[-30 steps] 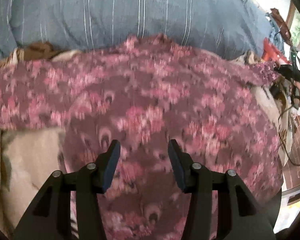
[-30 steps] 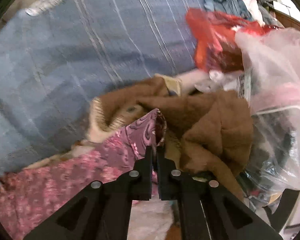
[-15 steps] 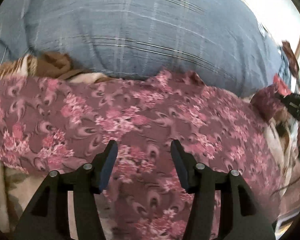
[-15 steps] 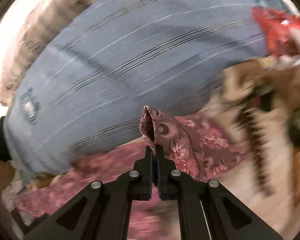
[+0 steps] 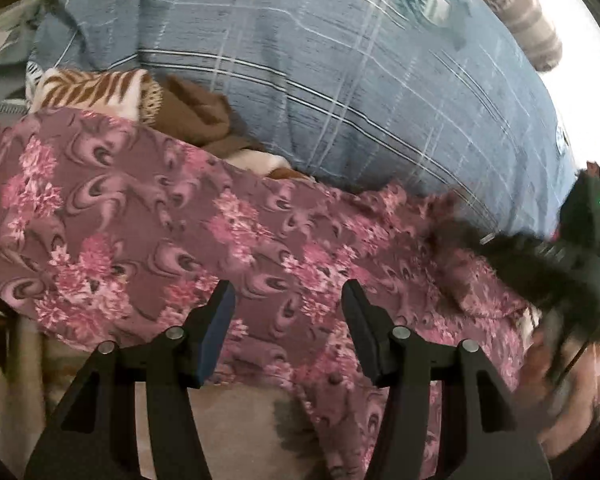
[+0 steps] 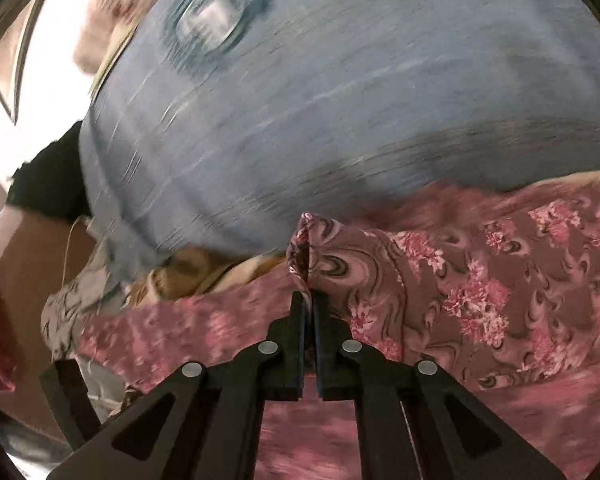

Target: Fold small clothes

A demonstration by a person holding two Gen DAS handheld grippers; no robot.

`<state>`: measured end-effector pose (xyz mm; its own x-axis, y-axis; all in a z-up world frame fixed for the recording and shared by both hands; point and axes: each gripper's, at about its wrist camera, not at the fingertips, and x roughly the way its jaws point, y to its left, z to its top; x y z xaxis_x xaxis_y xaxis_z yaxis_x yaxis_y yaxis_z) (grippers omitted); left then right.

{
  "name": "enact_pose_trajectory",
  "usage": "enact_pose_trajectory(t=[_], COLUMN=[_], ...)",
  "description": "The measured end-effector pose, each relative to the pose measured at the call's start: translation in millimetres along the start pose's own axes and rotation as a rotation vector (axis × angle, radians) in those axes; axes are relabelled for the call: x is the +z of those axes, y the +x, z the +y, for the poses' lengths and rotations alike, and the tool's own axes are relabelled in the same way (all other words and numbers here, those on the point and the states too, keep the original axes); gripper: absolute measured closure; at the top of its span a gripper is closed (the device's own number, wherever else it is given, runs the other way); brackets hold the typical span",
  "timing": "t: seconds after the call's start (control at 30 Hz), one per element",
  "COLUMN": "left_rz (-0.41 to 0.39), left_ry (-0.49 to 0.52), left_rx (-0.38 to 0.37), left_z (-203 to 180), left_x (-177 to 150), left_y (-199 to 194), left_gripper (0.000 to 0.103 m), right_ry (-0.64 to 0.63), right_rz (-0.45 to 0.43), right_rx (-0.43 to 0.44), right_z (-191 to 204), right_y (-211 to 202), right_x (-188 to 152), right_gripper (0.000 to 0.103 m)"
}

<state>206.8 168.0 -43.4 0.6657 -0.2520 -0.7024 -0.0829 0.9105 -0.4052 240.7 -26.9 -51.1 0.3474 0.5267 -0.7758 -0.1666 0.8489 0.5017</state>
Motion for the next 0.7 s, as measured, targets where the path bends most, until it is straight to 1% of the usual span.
enact_pose_trajectory(t=[0.03, 0.07, 0.1, 0.13, 0.2, 0.27, 0.3, 0.33, 0.37, 0.43, 0.5, 0.57, 0.63, 0.67, 0.7], left_rz=[0.002, 0.006, 0.01, 0.014, 0.026, 0.047, 0.056, 0.069, 0.09, 0.137, 0.197, 0.286, 0.347, 0.367, 0.353], left_ry=[-0.007, -0.012, -0.011, -0.007, 0.004, 0.014, 0.015, 0.015, 0.017, 0.025, 0.021, -0.027, -0.087, -0.124, -0.164], left_rx=[-0.003, -0.005, -0.009, -0.014, -0.038, -0.101, -0.138, -0.172, -0.202, -0.223, -0.243, -0.27, -0.273, -0.268, -0.268], left_z=[2, 4, 4, 3, -1, -10, -17, -26, -38, -60, -83, -105, -115, -118, -118], left_x=[0, 0, 0, 0, -1, -3, -4, -4, -4, -5, -4, -4, -5, -5, -4], left_y=[0, 1, 2, 3, 5, 6, 7, 10, 17, 32, 53, 83, 105, 115, 121], left_gripper=[0.049, 0.049, 0.049, 0.049, 0.049, 0.049, 0.049, 0.047, 0.045, 0.037, 0.037, 0.037, 0.037, 0.037, 0.038], right_ry=[0.004, 0.011, 0.025, 0.033, 0.036, 0.042, 0.053, 0.071, 0.092, 0.13, 0.165, 0.209, 0.265, 0.283, 0.307], right_rz=[0.036, 0.069, 0.142, 0.197, 0.24, 0.19, 0.162, 0.133, 0.099, 0.032, -0.002, -0.025, -0.057, -0.066, -0.08], right_rx=[0.009, 0.017, 0.01, 0.001, -0.001, 0.033, 0.032, 0.021, -0.005, -0.096, -0.158, -0.176, -0.172, -0.169, -0.163], right_z=[7, 9, 11, 11, 4, -11, -21, -35, -50, -90, -123, -150, -177, -187, -198], right_y=[16, 26, 43, 53, 53, 24, 10, -6, -23, -61, -88, -110, -132, -141, -150], right_x=[-8, -14, -25, -34, -47, -54, -54, -53, -50, -49, -51, -55, -63, -65, -69], right_gripper=[0.098, 0.094, 0.093, 0.093, 0.093, 0.093, 0.093, 0.088, 0.082, 0.078, 0.077, 0.077, 0.077, 0.076, 0.076])
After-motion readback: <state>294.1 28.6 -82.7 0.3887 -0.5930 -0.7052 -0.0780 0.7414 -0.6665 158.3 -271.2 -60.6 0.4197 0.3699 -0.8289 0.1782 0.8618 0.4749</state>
